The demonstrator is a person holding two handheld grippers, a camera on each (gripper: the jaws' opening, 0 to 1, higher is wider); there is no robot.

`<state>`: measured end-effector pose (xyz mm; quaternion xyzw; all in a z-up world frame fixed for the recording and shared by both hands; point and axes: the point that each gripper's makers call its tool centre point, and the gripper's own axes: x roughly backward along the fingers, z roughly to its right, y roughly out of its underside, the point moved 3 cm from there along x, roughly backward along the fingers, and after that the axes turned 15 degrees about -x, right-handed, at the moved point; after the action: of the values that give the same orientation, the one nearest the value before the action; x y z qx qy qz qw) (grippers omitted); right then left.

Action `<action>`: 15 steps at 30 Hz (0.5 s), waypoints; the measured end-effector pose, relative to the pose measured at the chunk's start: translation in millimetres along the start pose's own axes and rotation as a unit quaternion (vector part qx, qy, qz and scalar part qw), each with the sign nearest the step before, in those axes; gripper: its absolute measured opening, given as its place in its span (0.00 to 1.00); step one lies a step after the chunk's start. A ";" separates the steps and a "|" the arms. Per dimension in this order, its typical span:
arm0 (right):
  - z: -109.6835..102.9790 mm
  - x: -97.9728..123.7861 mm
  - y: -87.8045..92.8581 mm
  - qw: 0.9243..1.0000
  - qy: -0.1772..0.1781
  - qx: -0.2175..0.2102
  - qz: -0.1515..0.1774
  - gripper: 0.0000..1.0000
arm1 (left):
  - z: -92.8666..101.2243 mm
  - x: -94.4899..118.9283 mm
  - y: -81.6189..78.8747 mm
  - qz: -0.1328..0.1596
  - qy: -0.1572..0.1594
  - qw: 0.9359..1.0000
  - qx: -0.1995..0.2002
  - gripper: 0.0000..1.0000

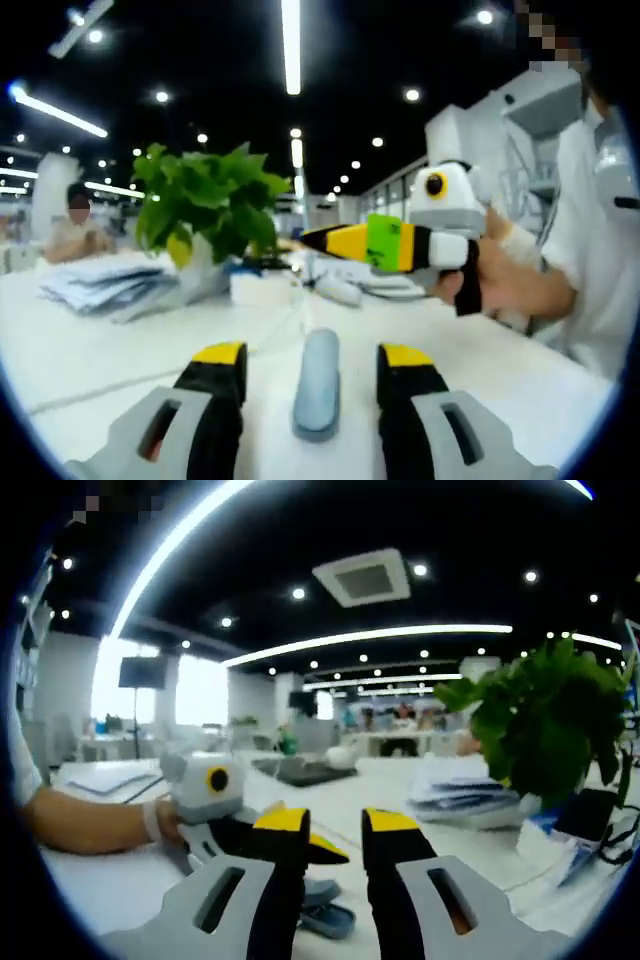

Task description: Pick up the paper insert the paper into the punch align the paper edges press the punch to punch holes

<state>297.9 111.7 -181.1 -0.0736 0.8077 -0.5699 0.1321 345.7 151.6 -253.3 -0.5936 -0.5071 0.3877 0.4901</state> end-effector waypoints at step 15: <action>-1.4 30.3 -31.4 0.992 -0.103 -0.057 0.046 0.19 | 41.4 48.6 -35.0 -0.052 -0.030 0.998 -0.034 0.67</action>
<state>267.5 94.1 -155.1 -0.1026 0.8234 -0.5056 0.2361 307.3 207.3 -226.4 -0.5709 -0.5649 0.3613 0.4737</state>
